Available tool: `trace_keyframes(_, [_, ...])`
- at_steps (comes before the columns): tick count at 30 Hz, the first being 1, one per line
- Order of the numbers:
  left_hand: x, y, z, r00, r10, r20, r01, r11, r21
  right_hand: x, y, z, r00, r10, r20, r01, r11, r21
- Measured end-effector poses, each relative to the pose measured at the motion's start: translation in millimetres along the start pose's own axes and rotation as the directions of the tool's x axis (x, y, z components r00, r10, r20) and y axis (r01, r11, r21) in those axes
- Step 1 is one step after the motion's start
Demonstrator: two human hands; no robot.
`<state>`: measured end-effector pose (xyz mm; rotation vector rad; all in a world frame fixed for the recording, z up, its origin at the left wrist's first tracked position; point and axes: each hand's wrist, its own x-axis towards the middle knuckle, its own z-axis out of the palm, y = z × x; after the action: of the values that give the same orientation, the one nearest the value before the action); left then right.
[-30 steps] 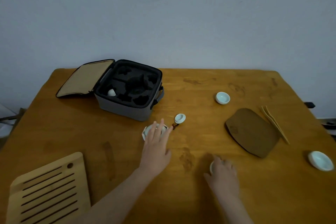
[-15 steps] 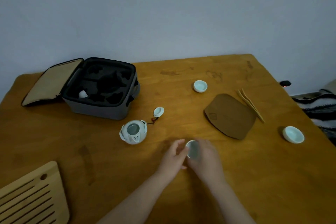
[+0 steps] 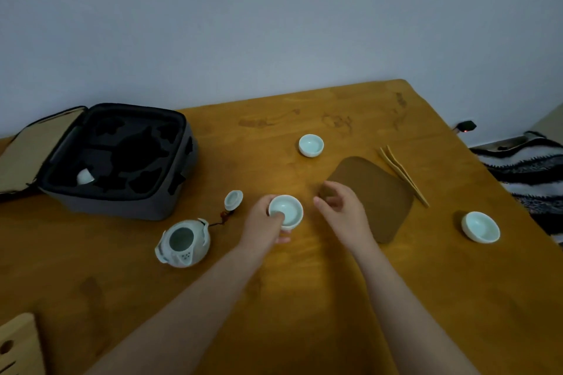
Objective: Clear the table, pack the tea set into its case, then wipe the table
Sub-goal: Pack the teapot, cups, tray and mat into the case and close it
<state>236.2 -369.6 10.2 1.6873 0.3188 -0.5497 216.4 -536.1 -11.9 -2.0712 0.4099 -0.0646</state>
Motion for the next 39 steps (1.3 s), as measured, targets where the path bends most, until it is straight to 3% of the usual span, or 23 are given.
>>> trace_keyframes(3, [25.1, 16.6, -1.4, 0.998, 0.054, -0.034, -0.053, 0.998, 0.034, 58.5, 2.4, 9.8, 0.998, -0.030, -0.055, 0.017, 0.976, -0.217])
trace_keyframes(8, [51.6, 30.3, 1.0, 0.996, 0.077, -0.050, -0.076, 0.997, 0.024, 133.8, -8.2, 25.6, 0.995, -0.099, 0.004, 0.091, 0.898, -0.430])
trace_keyframes(13, [64.1, 27.3, 0.0, 0.995, 0.066, -0.070, -0.068, 0.997, -0.027, 169.4, -12.6, 39.5, 0.988, -0.127, 0.087, 0.153, 0.741, -0.654])
trace_keyframes(21, [60.8, 22.5, -31.0, 0.996, 0.026, -0.086, -0.031, 0.997, -0.064, 168.0, -14.8, 50.4, 0.998, -0.043, 0.043, 0.060, 0.828, -0.558])
trace_keyframes(28, [41.1, 17.8, -77.1, 0.969, 0.159, -0.189, -0.146, 0.986, 0.082, 138.2, -50.3, 88.2, 0.996, -0.089, 0.030, 0.092, 0.845, -0.527])
trace_keyframes(31, [33.2, 15.1, -108.3, 0.952, 0.188, -0.240, -0.166, 0.980, 0.109, 128.0, -80.5, 111.7, 0.984, -0.163, 0.075, 0.179, 0.857, -0.483])
trace_keyframes(34, [25.8, 12.8, -145.5, 0.908, 0.291, -0.303, -0.227, 0.947, 0.228, 117.8, -118.8, 139.0, 0.934, -0.321, 0.154, 0.356, 0.828, -0.433])
trace_keyframes(39, [16.8, 12.4, -210.6, 0.840, 0.385, -0.381, -0.271, 0.908, 0.319, 105.9, -179.3, 186.0, 0.807, -0.503, 0.309, 0.590, 0.674, -0.445])
